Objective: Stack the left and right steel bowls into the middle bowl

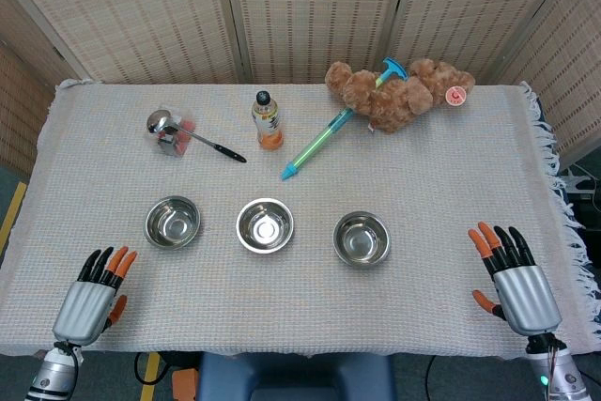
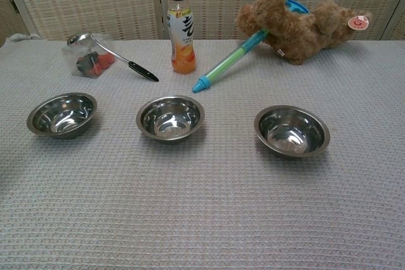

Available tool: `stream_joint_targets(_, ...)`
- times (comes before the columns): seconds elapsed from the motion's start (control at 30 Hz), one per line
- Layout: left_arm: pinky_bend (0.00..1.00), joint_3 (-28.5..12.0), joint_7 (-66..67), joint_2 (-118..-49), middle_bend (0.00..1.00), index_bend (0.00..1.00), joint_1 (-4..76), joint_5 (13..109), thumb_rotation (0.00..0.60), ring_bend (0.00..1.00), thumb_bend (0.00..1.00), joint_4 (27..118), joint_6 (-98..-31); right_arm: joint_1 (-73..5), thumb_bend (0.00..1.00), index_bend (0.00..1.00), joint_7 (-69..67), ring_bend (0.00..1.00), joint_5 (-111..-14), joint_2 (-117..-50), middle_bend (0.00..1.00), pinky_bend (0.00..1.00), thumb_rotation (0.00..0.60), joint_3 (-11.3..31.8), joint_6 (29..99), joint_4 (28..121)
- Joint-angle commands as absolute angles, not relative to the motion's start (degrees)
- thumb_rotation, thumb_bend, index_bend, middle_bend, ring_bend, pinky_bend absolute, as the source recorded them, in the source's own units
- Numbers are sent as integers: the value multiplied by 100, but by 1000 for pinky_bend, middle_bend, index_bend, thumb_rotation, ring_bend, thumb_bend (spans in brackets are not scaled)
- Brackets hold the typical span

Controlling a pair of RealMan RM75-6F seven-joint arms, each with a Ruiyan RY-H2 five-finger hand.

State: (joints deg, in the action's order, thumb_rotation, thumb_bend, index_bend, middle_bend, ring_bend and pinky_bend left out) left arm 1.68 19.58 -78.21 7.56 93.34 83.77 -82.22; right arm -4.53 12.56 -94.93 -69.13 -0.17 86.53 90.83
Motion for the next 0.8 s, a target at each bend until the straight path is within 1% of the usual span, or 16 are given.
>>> stream_joint_targets(0.03, 86, 61, 2089, -8133, 9, 0, 1009, 9236, 600, 0, 442, 8191, -7865, -458, 64, 0, 1251, 0, -9476, -6912, 0, 0, 600, -1, 8655, 9086)
stream_joint_targets(0.13, 86, -42, 2050, -8352, 4, 0, 1177, 9220, 600, 0, 443, 7997, -7734, -431, 65, 0, 1250, 0, -9444, -6905, 0, 0, 600, 26, 8712, 9070)
stream_joint_targets(0.27, 86, -160, 1944, -8681, 3, 0, 1381, 9312, 600, 0, 438, 7595, -7722, -424, 64, 0, 1210, 0, -9331, -6886, 0, 0, 600, 72, 8693, 9053)
stream_joint_targets(0.43, 81, -382, 2039, -9225, 0, 17, 1702, 9345, 600, 0, 428, 6526, -7695, -424, 65, 0, 1113, 0, -9293, -6839, 0, 0, 600, 85, 8685, 9066)
stream_joint_targets(0.6, 72, -446, 1714, -9632, 0, 135, 1991, 9250, 600, 0, 424, 5711, -7418, -397, 65, 0, 1096, 0, -9279, -6836, 0, 0, 600, 110, 8754, 9051)
stream_joint_targets(0.73, 72, -485, 1526, -9979, 0, 208, 2197, 9251, 600, 0, 425, 5038, -7398, -406, 65, 0, 1078, 0, -9182, -6828, 0, 0, 600, 145, 8704, 9040)
stream_joint_targets(0.8, 72, -492, 1437, -10113, 0, 261, 2274, 9229, 600, 0, 424, 4765, -7355, -410, 65, 0, 1067, 0, -9146, -6821, 0, 0, 600, 164, 8694, 9038)
